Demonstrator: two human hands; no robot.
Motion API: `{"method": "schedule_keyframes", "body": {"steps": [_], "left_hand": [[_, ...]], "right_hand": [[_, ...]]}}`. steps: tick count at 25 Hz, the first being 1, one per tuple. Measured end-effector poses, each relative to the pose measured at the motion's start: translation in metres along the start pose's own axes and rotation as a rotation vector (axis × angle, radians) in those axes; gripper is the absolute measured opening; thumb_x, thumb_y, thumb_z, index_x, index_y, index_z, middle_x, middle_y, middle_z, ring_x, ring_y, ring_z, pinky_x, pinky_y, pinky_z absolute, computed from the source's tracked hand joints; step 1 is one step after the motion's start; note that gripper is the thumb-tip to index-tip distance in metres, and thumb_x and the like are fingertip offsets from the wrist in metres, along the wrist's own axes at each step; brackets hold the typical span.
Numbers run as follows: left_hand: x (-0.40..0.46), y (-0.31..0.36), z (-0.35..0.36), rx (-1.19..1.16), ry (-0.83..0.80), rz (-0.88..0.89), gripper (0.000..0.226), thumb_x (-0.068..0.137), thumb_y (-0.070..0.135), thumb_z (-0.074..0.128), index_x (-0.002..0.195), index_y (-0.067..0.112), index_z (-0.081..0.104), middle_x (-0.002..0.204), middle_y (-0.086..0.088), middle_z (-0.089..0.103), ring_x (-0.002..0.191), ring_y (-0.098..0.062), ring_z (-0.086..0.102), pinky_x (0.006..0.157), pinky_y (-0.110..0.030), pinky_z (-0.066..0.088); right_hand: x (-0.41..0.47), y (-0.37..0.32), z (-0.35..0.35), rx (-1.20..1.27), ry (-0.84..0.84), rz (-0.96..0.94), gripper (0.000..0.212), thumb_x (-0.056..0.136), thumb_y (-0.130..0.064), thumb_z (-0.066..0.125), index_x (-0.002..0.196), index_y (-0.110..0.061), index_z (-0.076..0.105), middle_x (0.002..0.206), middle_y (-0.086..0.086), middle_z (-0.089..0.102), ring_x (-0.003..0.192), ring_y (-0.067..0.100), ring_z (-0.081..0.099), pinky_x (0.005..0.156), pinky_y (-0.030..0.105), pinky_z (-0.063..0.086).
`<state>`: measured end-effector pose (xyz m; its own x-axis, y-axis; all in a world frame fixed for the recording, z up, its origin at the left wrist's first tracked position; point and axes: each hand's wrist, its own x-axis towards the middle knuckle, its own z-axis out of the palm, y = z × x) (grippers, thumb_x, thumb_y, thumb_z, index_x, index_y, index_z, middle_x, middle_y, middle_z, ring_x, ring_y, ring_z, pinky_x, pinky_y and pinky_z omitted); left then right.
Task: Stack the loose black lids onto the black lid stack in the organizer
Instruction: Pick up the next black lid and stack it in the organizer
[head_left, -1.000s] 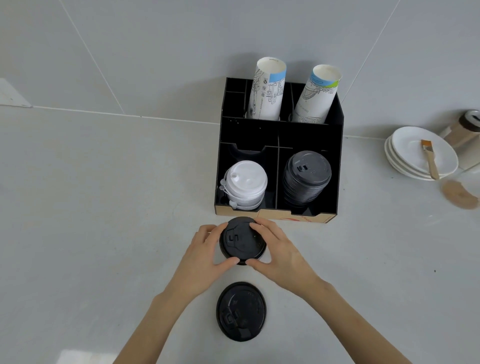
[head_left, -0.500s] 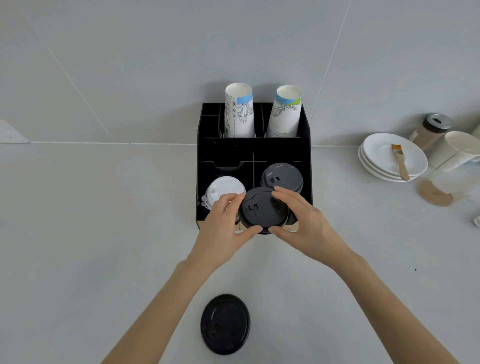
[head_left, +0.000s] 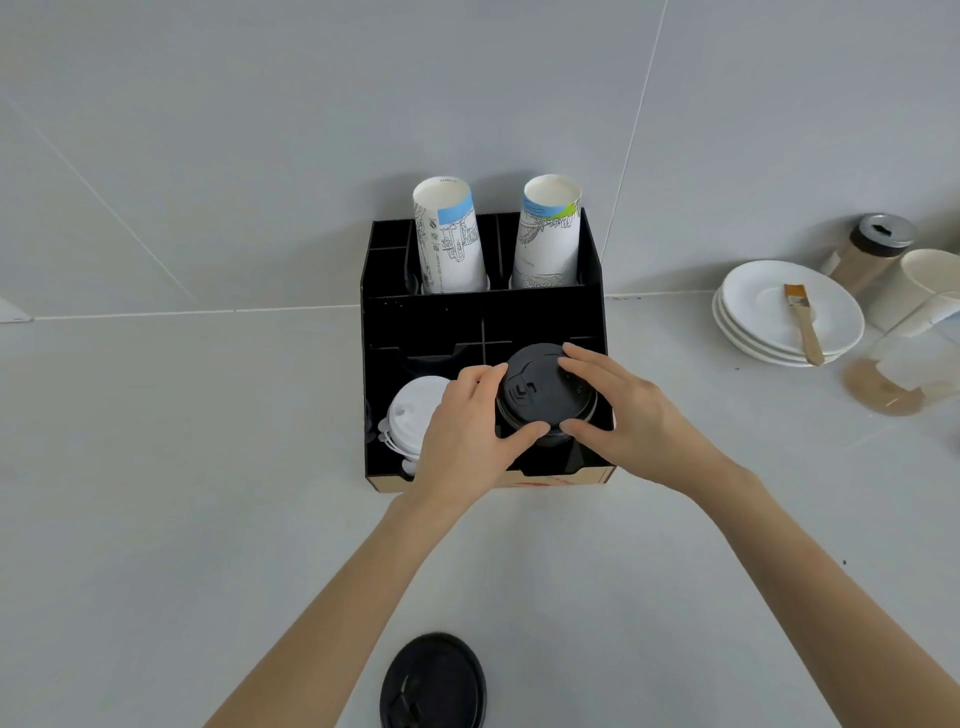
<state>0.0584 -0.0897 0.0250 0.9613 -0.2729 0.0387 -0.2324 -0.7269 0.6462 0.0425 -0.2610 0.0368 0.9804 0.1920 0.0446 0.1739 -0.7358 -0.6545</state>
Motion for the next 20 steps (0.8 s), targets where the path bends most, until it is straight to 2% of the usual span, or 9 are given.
{"method": "schedule_keyframes", "body": {"steps": [2,7,10,13,14,18,20], "left_hand": [[0.008,-0.001,0.004,0.003,0.000,-0.015,0.068,0.077,0.036,0.066,0.132,0.013,0.033,0.133,-0.006,0.042,0.119,-0.021,0.043,0.098,-0.034,0.041],[0.021,-0.007,0.013,-0.006,-0.005,-0.044,0.068,0.077,0.035,0.065,0.132,0.013,0.032,0.132,-0.007,0.041,0.119,-0.022,0.043,0.097,-0.036,0.044],[0.023,-0.007,0.017,-0.005,-0.009,-0.055,0.067,0.078,0.035,0.065,0.132,0.013,0.032,0.133,-0.007,0.040,0.118,-0.021,0.044,0.094,-0.037,0.046],[0.023,-0.008,0.020,-0.025,-0.006,-0.056,0.067,0.078,0.033,0.065,0.133,0.012,0.031,0.135,-0.007,0.038,0.118,-0.021,0.045,0.094,-0.038,0.047],[0.023,-0.009,0.021,-0.032,-0.004,-0.058,0.068,0.078,0.033,0.065,0.133,0.012,0.030,0.135,-0.007,0.038,0.118,-0.021,0.045,0.094,-0.038,0.047],[0.020,-0.010,0.020,-0.038,-0.012,-0.039,0.069,0.080,0.031,0.063,0.136,0.014,0.027,0.139,-0.006,0.036,0.124,-0.022,0.039,0.098,-0.034,0.041],[0.017,-0.011,0.017,-0.032,-0.018,-0.029,0.069,0.081,0.030,0.061,0.137,0.015,0.024,0.143,-0.004,0.033,0.127,-0.022,0.035,0.099,-0.033,0.037]], "right_hand": [[0.008,0.005,0.000,0.000,-0.012,0.010,0.058,0.082,-0.012,0.061,0.133,-0.014,0.035,0.149,0.000,0.030,0.131,0.016,0.036,0.080,-0.017,0.012],[0.021,0.014,0.005,0.013,-0.039,0.024,0.057,0.083,-0.010,0.058,0.134,-0.013,0.033,0.150,0.001,0.027,0.132,0.018,0.036,0.082,-0.014,0.015],[0.023,0.018,0.009,0.021,-0.052,0.051,0.057,0.083,-0.010,0.057,0.135,-0.013,0.032,0.151,0.000,0.026,0.132,0.017,0.035,0.088,-0.006,0.016],[0.022,0.021,0.013,0.046,-0.039,0.064,0.057,0.083,-0.009,0.057,0.134,-0.012,0.032,0.151,0.000,0.025,0.132,0.018,0.035,0.082,-0.014,0.018],[0.022,0.021,0.014,0.054,-0.036,0.065,0.057,0.083,-0.010,0.057,0.135,-0.012,0.032,0.151,0.000,0.025,0.132,0.018,0.035,0.084,-0.012,0.019],[0.019,0.018,0.016,-0.003,-0.009,0.043,0.058,0.084,-0.013,0.058,0.135,-0.015,0.030,0.153,-0.001,0.020,0.139,0.014,0.021,0.103,0.012,0.019],[0.017,0.014,0.016,-0.028,0.007,0.021,0.059,0.084,-0.014,0.059,0.136,-0.014,0.030,0.153,0.000,0.019,0.141,0.012,0.014,0.107,0.018,0.016]]}}
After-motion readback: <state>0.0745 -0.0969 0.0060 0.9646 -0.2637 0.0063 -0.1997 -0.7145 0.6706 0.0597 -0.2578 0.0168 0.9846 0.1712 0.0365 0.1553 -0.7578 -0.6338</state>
